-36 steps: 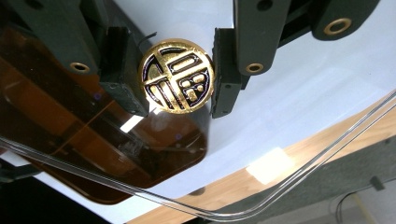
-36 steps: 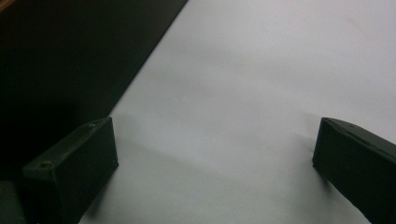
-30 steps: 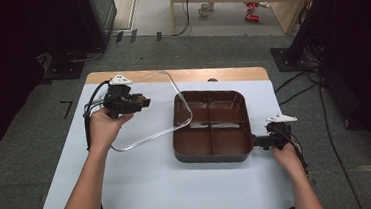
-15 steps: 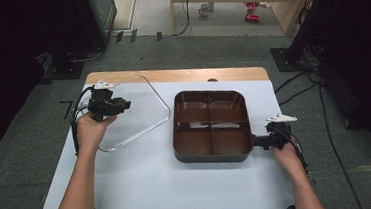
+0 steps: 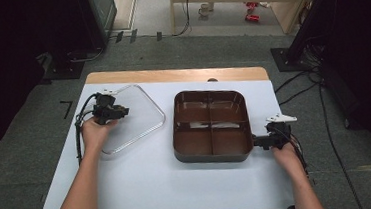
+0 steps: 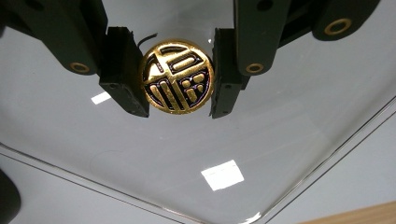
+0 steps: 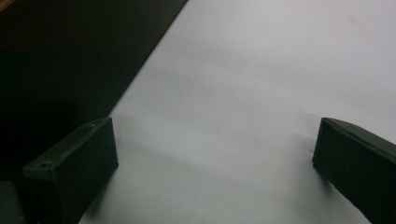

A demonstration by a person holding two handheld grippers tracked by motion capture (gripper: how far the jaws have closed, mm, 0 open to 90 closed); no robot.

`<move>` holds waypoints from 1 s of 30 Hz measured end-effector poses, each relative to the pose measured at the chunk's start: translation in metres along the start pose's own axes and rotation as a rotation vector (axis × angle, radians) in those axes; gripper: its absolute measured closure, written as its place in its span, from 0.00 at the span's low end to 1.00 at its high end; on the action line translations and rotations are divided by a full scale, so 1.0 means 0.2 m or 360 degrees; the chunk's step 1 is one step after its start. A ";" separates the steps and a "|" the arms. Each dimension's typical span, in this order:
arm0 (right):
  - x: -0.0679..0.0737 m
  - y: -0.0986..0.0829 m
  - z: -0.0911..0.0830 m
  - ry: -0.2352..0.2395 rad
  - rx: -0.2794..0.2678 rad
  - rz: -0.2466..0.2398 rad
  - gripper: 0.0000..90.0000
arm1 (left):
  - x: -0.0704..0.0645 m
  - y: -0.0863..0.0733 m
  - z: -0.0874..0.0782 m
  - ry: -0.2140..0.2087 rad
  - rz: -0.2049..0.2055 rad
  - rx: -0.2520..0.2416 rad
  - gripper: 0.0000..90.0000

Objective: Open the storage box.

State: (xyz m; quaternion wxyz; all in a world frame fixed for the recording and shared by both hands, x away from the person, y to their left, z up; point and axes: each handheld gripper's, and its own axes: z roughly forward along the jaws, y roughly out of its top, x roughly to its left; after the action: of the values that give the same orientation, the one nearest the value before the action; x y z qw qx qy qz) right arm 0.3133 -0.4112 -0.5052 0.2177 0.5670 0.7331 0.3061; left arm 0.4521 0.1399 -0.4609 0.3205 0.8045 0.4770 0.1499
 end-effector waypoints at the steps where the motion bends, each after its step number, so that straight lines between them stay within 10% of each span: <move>1: 0.00 0.00 0.00 0.0000 0.0000 0.0000 0.00 | 0.00 0.00 0.02 0.0003 0.0002 0.0013 0.65; 15: 0.00 0.00 0.00 -0.0002 -0.0001 -0.0001 0.00 | -0.02 0.00 0.05 0.0002 0.0001 -0.0018 0.55; 30: 0.00 0.00 0.00 -0.0003 -0.0003 -0.0001 0.00 | -0.08 0.06 -0.15 -0.0042 0.0034 -0.0145 0.42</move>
State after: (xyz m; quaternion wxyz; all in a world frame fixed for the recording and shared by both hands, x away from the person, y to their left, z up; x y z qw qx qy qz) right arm 0.3131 -0.4110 -0.5053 0.2190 0.5668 0.7328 0.3062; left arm 0.4358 0.1322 -0.4286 0.3614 0.7961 0.4569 0.1642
